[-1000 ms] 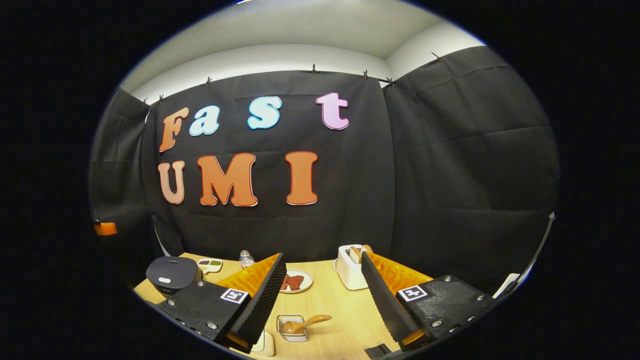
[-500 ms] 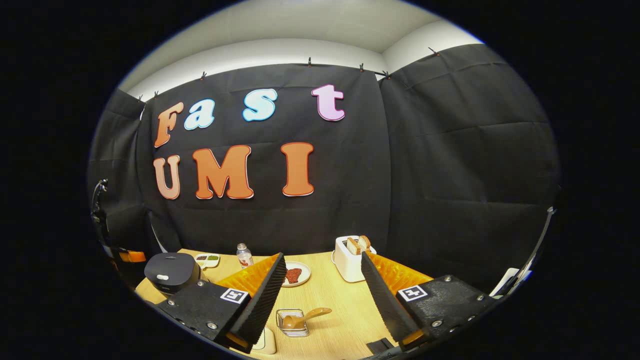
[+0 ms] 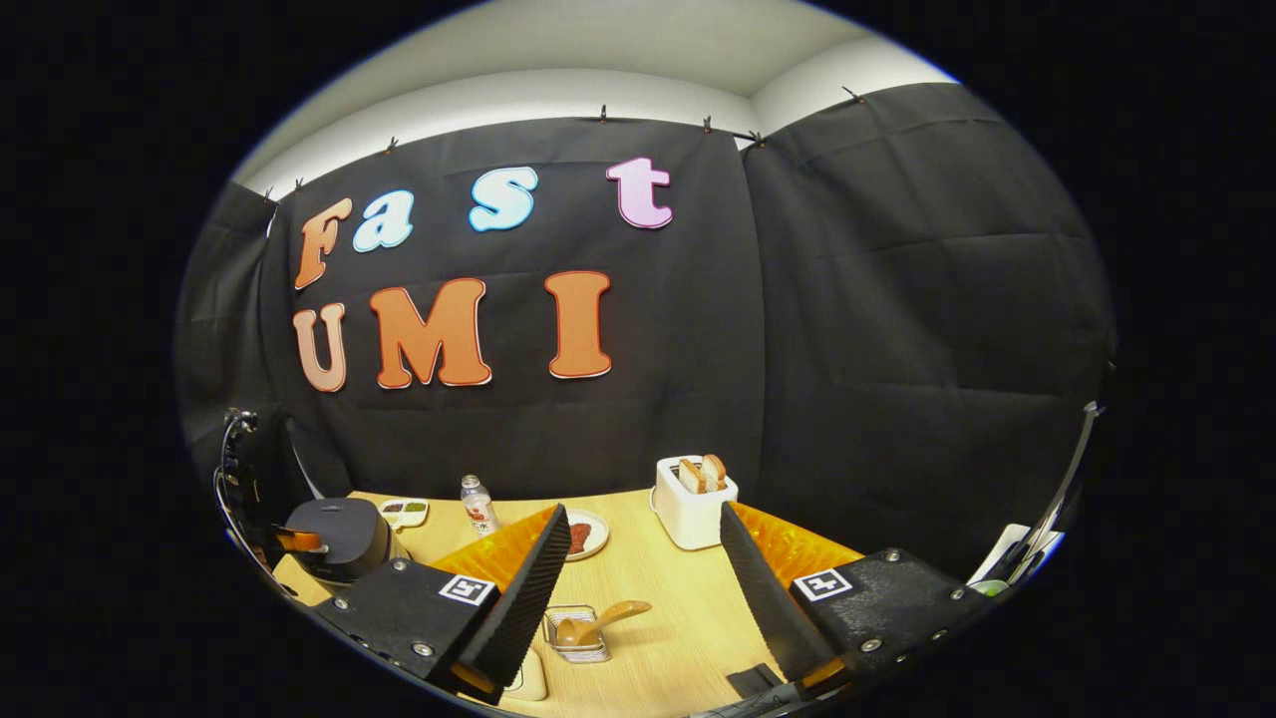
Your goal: Close the left gripper, press the button to open the rice cooker; take a wooden spoon from the chopstick holder with the right hand, scoop a spoonful of rice and pour it into the rice cooker, then put the wooden spoon back into the chopstick holder.
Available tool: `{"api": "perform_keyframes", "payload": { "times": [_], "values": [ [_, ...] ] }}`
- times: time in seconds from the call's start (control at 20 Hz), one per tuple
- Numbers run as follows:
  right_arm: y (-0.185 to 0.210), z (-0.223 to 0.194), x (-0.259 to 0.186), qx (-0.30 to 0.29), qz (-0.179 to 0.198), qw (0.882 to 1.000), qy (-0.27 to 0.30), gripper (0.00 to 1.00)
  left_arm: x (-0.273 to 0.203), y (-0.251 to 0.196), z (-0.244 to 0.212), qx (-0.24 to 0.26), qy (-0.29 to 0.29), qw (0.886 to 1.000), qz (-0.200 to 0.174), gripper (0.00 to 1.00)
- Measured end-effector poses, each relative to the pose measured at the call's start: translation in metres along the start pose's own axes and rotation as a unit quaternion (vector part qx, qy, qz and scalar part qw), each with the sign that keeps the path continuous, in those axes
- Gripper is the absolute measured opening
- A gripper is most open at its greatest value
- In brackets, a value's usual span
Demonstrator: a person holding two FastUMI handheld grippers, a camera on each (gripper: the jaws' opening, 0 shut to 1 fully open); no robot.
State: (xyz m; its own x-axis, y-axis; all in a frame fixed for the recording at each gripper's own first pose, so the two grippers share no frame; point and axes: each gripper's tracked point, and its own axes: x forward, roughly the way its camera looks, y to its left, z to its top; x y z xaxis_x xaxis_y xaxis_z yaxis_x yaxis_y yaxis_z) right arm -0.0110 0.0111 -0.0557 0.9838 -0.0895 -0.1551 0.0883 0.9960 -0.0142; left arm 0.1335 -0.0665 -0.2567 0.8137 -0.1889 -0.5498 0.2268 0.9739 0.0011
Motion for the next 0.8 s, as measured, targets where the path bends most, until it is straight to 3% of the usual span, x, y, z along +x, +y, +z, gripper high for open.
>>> {"api": "perform_keyframes", "payload": {
  "times": [0.05, 0.1, 0.15, 0.25, 0.35, 0.4, 0.5, 0.55, 0.75, 0.8],
  "values": [
    [-0.001, -0.002, -0.001, 0.002, -0.001, 1.000, 0.002, 0.93, -0.001, 0.000, 0.001, -0.004, -0.004, 1.000, -0.001, 0.00],
    [-0.002, -0.005, -0.001, 0.004, -0.002, 1.000, 0.005, 0.93, 0.001, 0.001, 0.004, -0.006, -0.005, 1.000, 0.000, 0.08],
    [-0.002, -0.007, -0.001, 0.006, -0.002, 1.000, 0.008, 0.93, 0.000, 0.002, 0.000, -0.009, 0.004, 1.000, 0.000, 0.04],
    [0.000, -0.010, -0.001, 0.010, -0.001, 1.000, 0.014, 0.93, -0.001, 0.002, -0.004, -0.019, 0.010, 1.000, 0.003, 0.08],
    [0.001, -0.012, 0.000, 0.013, 0.000, 1.000, 0.014, 0.93, -0.005, 0.002, -0.007, -0.028, 0.005, 1.000, 0.005, 0.04],
    [0.002, -0.013, 0.000, 0.013, 0.001, 1.000, 0.015, 0.98, -0.005, 0.001, -0.010, -0.032, 0.006, 0.999, 0.004, 0.00],
    [0.004, -0.018, 0.001, 0.011, 0.004, 1.000, 0.022, 0.93, -0.003, 0.002, -0.012, -0.040, 0.020, 0.999, -0.008, 0.05],
    [0.003, -0.019, 0.000, 0.009, 0.004, 1.000, 0.024, 0.93, -0.005, 0.003, -0.015, -0.051, 0.035, 0.998, -0.017, 0.01],
    [-0.001, -0.019, -0.005, 0.011, 0.003, 1.000, 0.022, 0.93, -0.007, 0.006, -0.007, -0.071, 0.010, 0.997, -0.030, 0.05],
    [-0.001, -0.018, -0.006, 0.013, 0.004, 1.000, 0.021, 0.98, -0.007, 0.006, -0.004, -0.067, 0.008, 0.997, -0.023, 0.05]
  ]
}}
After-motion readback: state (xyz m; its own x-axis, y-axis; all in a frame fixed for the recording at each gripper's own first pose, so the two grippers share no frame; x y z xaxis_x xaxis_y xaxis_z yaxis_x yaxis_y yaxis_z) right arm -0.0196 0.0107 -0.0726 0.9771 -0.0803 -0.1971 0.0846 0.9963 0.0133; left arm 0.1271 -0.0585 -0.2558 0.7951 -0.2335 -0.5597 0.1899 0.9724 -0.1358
